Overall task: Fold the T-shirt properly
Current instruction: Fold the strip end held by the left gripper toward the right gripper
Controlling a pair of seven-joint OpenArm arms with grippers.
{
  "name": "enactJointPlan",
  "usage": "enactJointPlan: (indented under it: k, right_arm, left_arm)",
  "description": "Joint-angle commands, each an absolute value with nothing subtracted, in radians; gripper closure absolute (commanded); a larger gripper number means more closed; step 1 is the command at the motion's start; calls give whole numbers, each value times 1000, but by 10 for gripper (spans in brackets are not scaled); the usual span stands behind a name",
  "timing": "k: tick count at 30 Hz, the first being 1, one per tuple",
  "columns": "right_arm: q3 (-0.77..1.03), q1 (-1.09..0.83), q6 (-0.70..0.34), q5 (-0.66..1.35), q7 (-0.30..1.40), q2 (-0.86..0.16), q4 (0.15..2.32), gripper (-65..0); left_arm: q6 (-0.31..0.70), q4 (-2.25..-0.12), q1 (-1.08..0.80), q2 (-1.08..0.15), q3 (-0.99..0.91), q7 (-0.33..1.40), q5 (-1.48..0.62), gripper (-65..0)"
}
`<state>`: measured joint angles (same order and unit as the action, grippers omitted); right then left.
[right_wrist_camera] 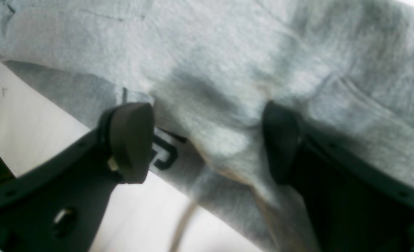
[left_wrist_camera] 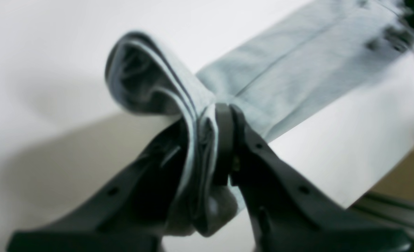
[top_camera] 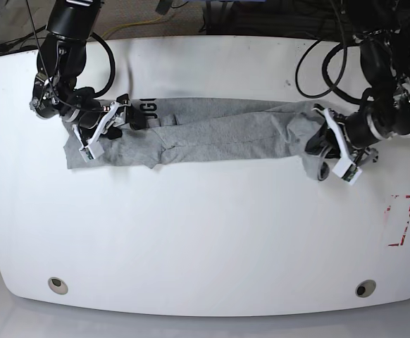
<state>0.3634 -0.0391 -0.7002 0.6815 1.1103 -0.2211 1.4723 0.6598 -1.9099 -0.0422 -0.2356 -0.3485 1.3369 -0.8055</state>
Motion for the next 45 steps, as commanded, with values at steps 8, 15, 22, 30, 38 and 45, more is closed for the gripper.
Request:
enactJointPlan:
  k: [8, 15, 22, 30, 38, 45]
  right_arm:
    - [366, -35, -698, 673, 1133, -228, 1484, -472]
    - [366, -35, -698, 671, 1133, -228, 1517, -472]
    - [366, -30, -698, 673, 1133, -226, 1517, -472]
    - [366, -30, -698, 673, 1133, -225, 1517, -472]
    - [366, -30, -698, 673, 1132, -225, 1517, -472]
    - [366, -28, -698, 673, 1132, -223, 1517, -472]
  left_arm:
    - [667, -1926, 70, -97, -81, 1317, -647, -61]
    - [667, -1925, 84, -25, 39, 1314, -527, -62]
    - [665, -1854, 102, 7, 150, 1313, -440, -62]
    - [659, -1774, 156, 44, 153, 1314, -421, -260]
    - [665, -1842, 171, 82, 199, 1320, -427, -386]
    - [659, -1928, 168, 42, 248, 1314, -417, -385]
